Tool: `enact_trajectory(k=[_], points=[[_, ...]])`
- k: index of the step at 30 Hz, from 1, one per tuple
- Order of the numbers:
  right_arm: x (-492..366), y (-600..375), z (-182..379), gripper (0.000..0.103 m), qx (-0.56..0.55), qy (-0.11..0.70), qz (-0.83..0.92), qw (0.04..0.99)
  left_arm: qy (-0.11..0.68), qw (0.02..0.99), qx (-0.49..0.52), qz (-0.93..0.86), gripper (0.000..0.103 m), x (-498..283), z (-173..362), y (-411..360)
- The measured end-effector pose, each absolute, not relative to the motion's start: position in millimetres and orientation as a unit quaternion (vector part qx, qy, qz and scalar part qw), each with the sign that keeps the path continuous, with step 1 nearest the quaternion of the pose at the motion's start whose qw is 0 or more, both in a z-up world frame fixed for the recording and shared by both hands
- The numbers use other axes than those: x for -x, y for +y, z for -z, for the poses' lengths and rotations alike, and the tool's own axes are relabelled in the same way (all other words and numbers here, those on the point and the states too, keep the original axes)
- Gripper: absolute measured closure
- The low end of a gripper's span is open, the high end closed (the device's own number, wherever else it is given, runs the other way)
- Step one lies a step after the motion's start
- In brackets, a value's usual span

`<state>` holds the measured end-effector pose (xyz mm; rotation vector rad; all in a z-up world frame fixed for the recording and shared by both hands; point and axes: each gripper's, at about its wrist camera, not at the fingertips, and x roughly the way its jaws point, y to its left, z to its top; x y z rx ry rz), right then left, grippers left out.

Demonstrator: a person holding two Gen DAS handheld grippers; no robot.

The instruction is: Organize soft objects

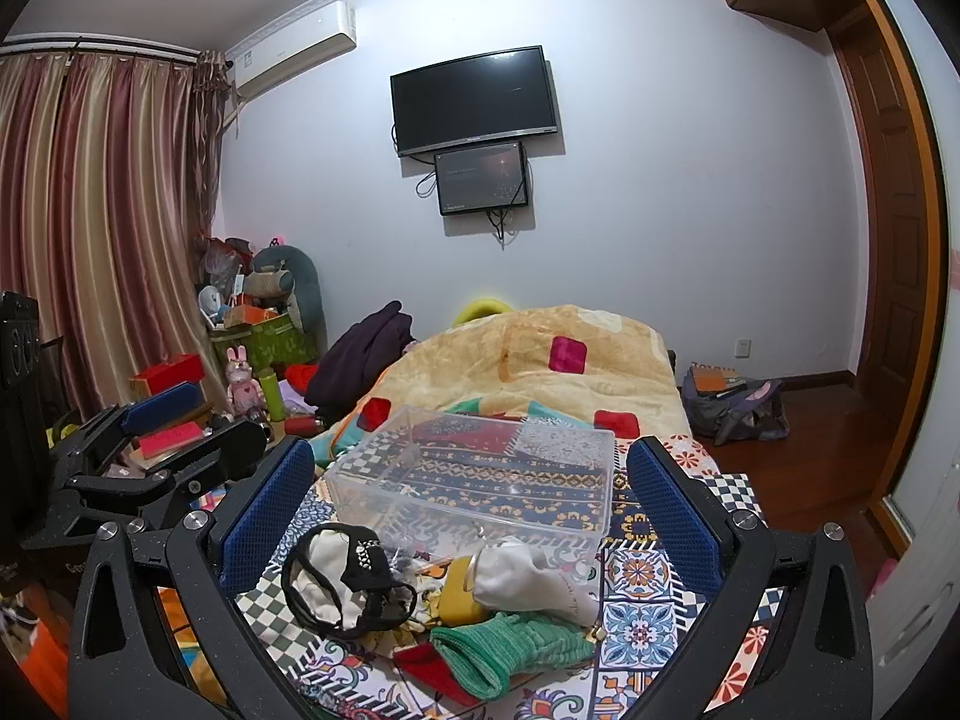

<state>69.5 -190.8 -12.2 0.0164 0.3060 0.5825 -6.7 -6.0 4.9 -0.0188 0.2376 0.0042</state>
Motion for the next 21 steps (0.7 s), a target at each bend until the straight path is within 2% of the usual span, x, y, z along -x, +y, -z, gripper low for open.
enact_trajectory(k=[9,18,21], points=[[-81.3,-192.3,14.8,0.0,-0.016,0.184,-0.295,0.937,0.161,0.987,0.014,0.015,0.0,-10.5,2.9,-1.0],[-109.2,-196.6,34.8,0.002,-0.007,0.249,-0.288,0.925,0.234,0.972,-0.013,0.002,0.0,-36.9,37.9,13.8],[-119.1,-198.4,44.9,0.009,0.0,0.271,-0.289,0.918,0.258,0.966,0.0,0.003,0.011,-48.8,51.7,23.6]])
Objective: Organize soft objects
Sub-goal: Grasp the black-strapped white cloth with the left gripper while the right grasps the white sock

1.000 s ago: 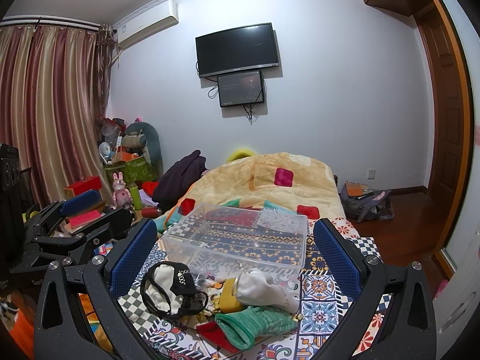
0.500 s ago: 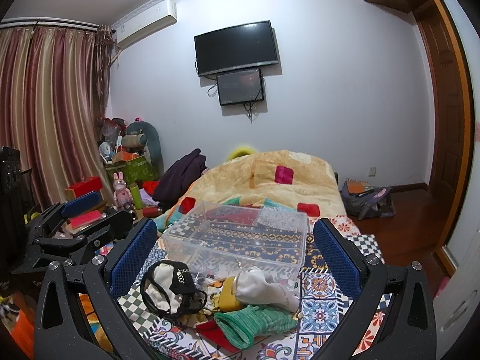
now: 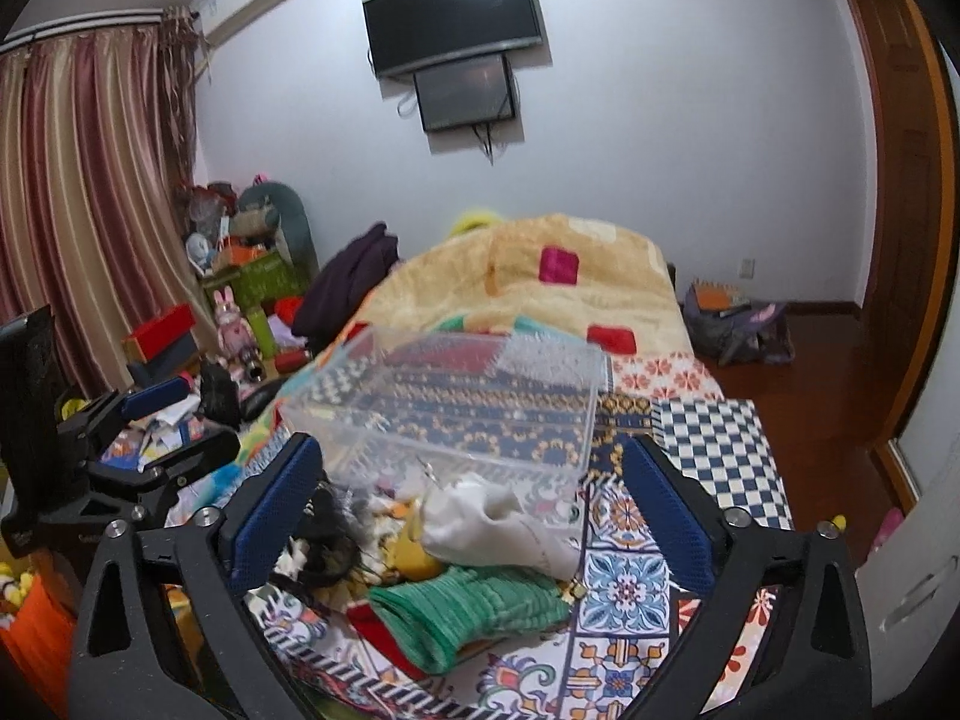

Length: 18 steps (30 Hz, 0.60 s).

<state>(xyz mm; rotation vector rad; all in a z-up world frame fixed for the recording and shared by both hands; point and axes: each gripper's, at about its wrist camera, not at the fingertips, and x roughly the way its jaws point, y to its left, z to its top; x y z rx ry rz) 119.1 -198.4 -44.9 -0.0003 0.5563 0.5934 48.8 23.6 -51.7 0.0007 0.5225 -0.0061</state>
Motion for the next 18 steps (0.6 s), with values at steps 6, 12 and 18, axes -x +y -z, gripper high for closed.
enact_trajectory(k=[6,12,18], points=[[-136.0,-192.3,70.3,0.02,0.019,0.317,-0.292,0.902,0.313,0.949,0.032,0.015,0.025,-71.2,82.1,42.7],[-149.2,-180.5,93.3,0.021,0.015,0.363,-0.308,0.879,0.354,0.933,0.058,0.034,0.033,-80.0,113.8,58.6],[-154.0,-165.6,106.2,0.039,0.037,0.386,-0.312,0.868,0.372,0.924,0.077,0.052,0.039,-84.5,126.2,63.5]])
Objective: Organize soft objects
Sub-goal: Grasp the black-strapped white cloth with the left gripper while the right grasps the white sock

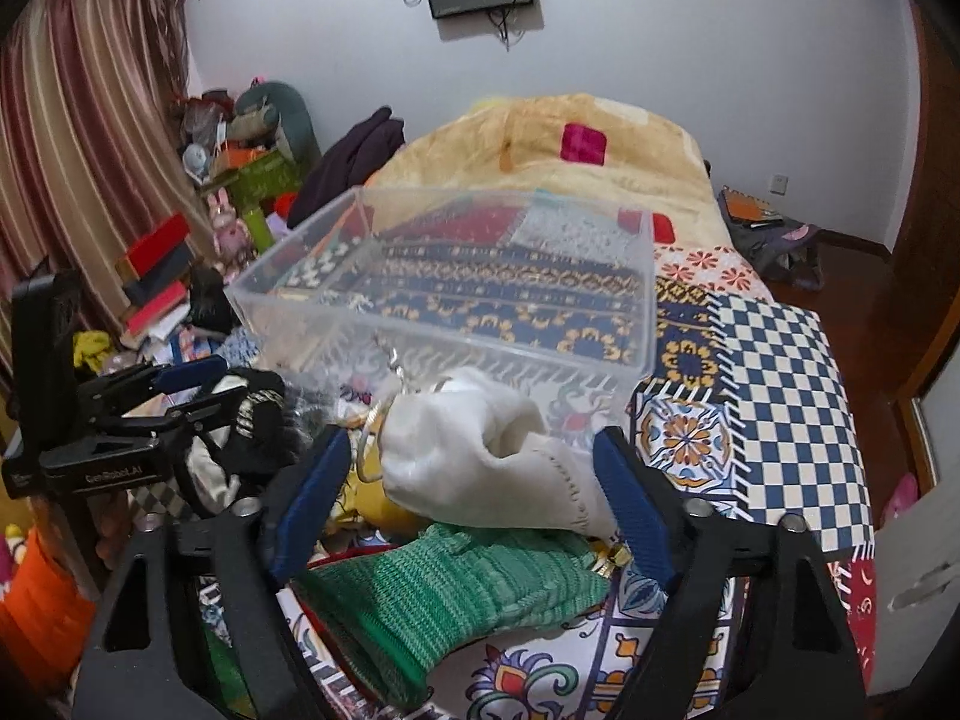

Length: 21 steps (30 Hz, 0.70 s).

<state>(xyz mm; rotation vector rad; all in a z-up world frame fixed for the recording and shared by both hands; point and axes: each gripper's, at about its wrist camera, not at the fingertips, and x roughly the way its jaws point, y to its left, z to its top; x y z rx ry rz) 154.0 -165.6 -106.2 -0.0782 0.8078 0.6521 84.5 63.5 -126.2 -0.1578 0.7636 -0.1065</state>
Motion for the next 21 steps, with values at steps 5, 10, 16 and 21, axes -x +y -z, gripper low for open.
enact_trajectory(k=[5,10,16,21], points=[[-154.9,-168.4,110.0,0.061,0.027,0.392,-0.314,0.864,0.373,0.922,0.074,0.069,0.06,-80.5,125.0,60.8],[-150.5,-174.1,102.8,0.078,0.021,0.378,-0.316,0.87,0.369,0.925,0.061,0.063,0.08,-72.1,120.5,59.0],[-140.9,-172.3,84.3,0.084,0.019,0.349,-0.322,0.88,0.341,0.937,0.051,0.061,0.085,-56.2,98.8,56.7],[-133.3,-174.8,65.7,0.084,0.014,0.323,-0.328,0.888,0.308,0.947,0.057,0.068,0.087,-45.6,70.4,56.5]])
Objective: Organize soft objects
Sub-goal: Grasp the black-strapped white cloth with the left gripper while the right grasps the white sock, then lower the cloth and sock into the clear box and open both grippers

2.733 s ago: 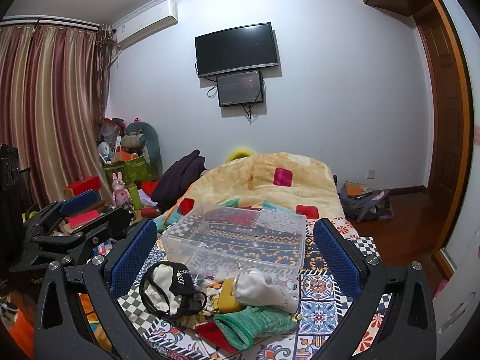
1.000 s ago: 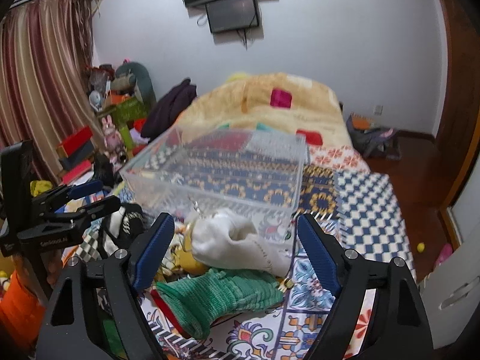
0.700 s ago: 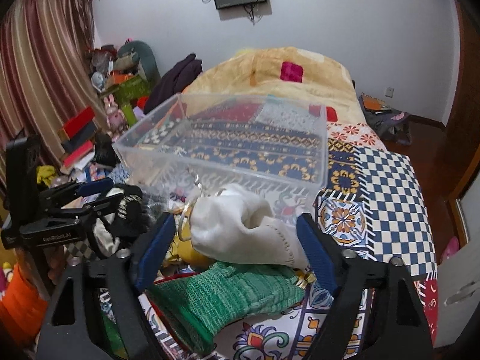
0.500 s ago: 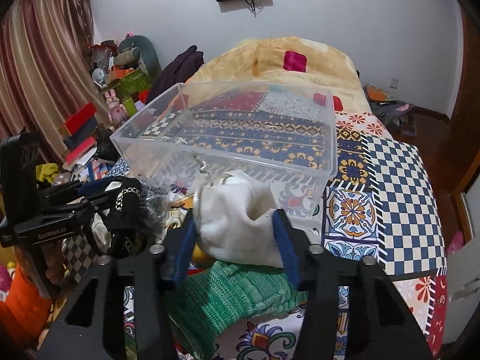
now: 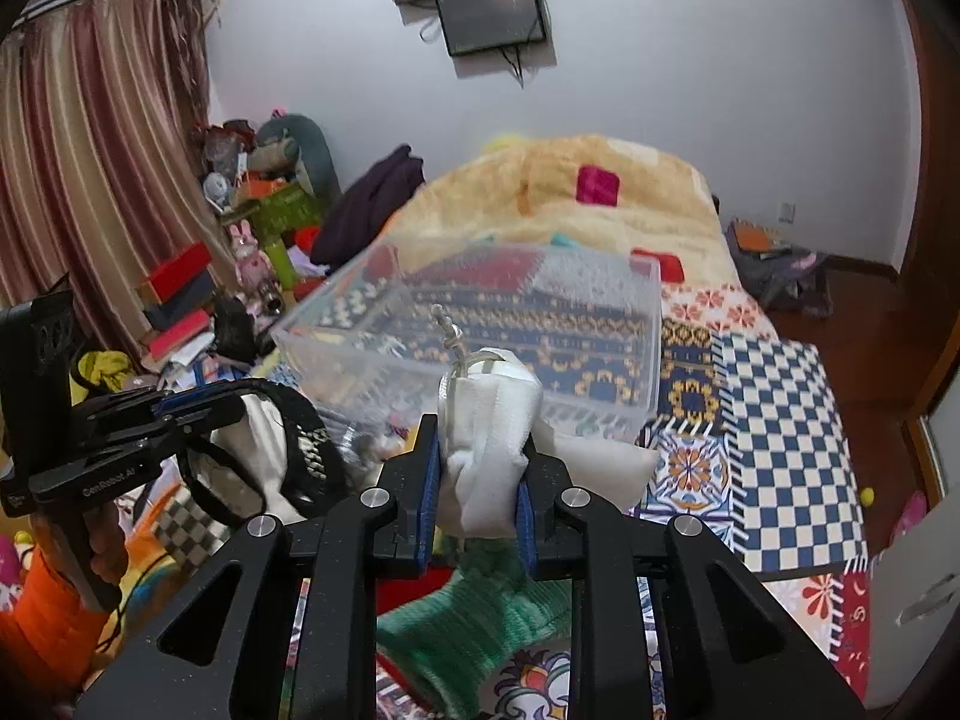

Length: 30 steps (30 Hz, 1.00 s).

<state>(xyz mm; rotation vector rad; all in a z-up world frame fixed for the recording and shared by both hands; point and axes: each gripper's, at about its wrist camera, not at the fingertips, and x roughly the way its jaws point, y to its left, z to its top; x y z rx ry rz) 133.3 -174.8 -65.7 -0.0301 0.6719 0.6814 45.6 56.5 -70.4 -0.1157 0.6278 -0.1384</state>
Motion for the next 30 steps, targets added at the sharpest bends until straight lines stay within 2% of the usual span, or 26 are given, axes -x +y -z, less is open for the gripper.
enact_trajectory(k=[8,18,24,30], points=[[-127.3,-180.1,34.3,0.084,0.004,0.271,-0.329,0.904,0.26,0.961,0.056,0.074,0.088,-43.6,28.5,55.0],[-155.0,-177.0,18.8,0.084,0.001,0.244,-0.315,0.917,0.209,0.975,0.046,0.057,0.088,-75.8,-15.8,51.4],[-177.9,-167.9,20.5,0.084,0.003,0.25,-0.305,0.919,0.198,0.979,0.032,0.044,0.088,-107.0,-24.2,51.2],[-202.1,-156.4,37.7,0.084,0.026,0.283,-0.295,0.912,0.22,0.974,0.038,0.04,0.088,-142.9,-9.4,52.3]])
